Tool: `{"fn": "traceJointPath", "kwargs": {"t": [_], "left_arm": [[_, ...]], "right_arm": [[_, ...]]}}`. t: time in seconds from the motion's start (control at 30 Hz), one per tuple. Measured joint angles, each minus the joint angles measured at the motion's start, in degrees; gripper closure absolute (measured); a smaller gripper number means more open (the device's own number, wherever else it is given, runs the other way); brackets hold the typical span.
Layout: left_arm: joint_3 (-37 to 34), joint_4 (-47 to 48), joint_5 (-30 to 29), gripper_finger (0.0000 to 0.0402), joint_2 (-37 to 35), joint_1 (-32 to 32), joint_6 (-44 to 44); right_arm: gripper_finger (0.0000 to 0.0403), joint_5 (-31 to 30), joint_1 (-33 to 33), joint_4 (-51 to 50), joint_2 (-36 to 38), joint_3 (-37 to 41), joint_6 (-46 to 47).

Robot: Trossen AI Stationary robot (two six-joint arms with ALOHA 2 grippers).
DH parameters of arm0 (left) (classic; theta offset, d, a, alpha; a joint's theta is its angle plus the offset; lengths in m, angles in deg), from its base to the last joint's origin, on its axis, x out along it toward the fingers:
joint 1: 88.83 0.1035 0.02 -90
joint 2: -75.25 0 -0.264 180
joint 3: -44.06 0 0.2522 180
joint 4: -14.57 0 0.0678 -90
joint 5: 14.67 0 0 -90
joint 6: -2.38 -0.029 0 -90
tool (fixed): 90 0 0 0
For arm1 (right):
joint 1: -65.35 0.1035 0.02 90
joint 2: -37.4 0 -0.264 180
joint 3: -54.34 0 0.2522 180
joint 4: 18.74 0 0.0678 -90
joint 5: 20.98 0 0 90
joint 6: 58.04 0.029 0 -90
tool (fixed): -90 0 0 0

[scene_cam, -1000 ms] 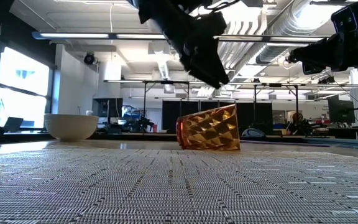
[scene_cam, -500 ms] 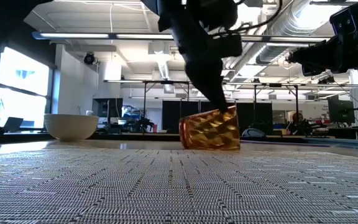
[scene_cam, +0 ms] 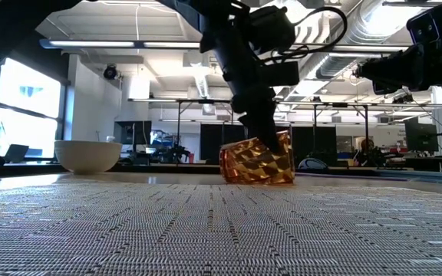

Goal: Pick & Place Utensil
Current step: Put the brown cup on the gray mat

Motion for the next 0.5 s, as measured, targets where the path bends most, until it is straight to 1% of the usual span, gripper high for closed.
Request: {"fn": "traceJointPath", "kwargs": {"t": [0.2,0.4,0.5], "left_arm": [[0.1,1.8,-1.1,0.0015,0.0,0.0,0.2],[4.8,7.3,-1.2,0.0016,0.6,0.0,0.5],[7.0,9.1,0.2,0.0016,0.8,0.0,0.8]], "right_arm": [[0.0391,0.0,0.0,0.0,0.0,0.0,0.0],[0.0391,0.0,0.0,0.0,0.0,0.0,0.0],[0.0391,0.0,0.0,0.0,0.0,0.0,0.0]]}}
